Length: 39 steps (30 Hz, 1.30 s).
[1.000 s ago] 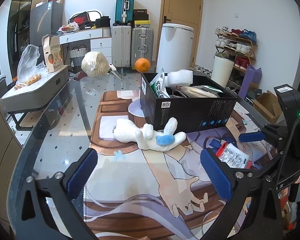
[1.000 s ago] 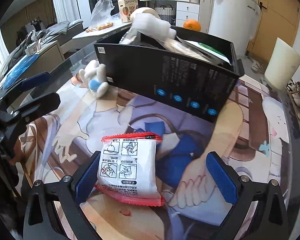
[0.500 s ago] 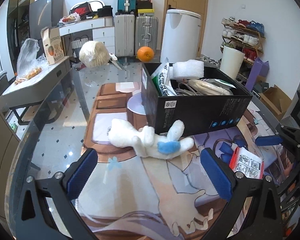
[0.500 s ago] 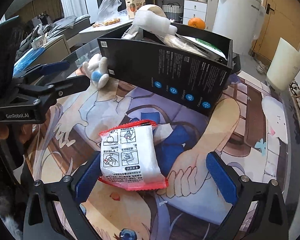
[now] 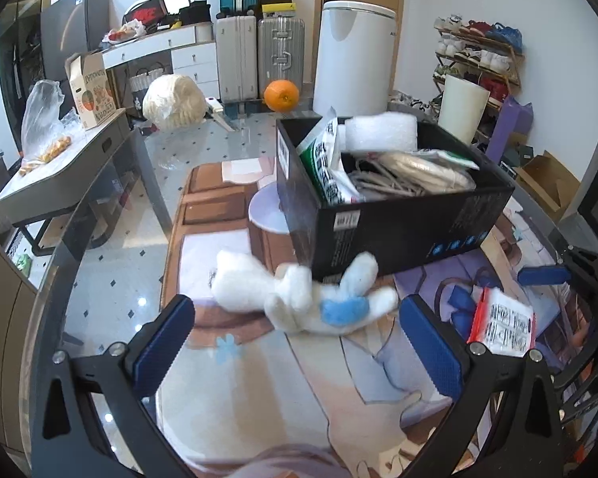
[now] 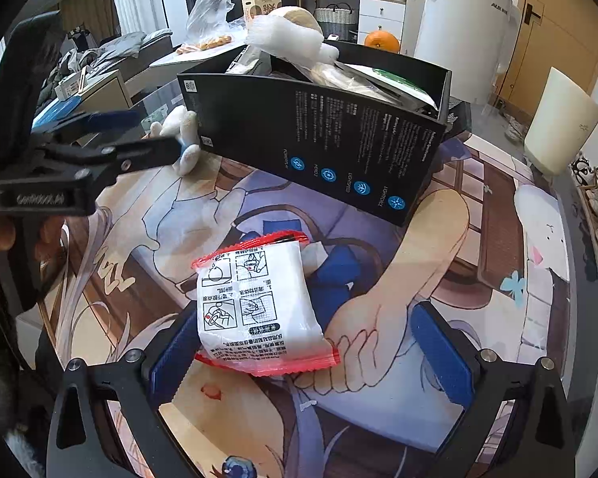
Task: Organize soft objects
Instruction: 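Close the right gripper on the red-edged white bag and lift it, then lower the left gripper onto the white plush toy and close it while the right gripper holds the bag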
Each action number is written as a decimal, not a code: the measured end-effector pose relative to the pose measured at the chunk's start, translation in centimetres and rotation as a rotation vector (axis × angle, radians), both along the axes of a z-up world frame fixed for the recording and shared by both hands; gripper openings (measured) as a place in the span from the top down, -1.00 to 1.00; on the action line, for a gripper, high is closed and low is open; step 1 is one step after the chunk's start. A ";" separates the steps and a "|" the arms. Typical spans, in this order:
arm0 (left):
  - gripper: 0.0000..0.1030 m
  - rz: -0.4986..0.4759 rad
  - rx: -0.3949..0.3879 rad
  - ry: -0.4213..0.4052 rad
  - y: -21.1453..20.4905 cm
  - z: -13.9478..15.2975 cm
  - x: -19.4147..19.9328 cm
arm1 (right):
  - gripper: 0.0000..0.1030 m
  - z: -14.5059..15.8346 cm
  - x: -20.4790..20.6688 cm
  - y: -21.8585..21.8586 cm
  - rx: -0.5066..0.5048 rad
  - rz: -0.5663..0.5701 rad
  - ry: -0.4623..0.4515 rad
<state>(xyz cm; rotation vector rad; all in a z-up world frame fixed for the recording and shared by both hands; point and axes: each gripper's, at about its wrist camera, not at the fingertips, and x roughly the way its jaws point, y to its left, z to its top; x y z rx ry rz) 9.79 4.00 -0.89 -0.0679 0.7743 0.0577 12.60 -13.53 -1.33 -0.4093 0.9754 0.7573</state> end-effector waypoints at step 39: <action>-0.22 -0.032 0.049 0.074 -0.7 -0.8 0.4 | -0.98 0.0 -0.3 -0.2 0.006 -0.003 -0.004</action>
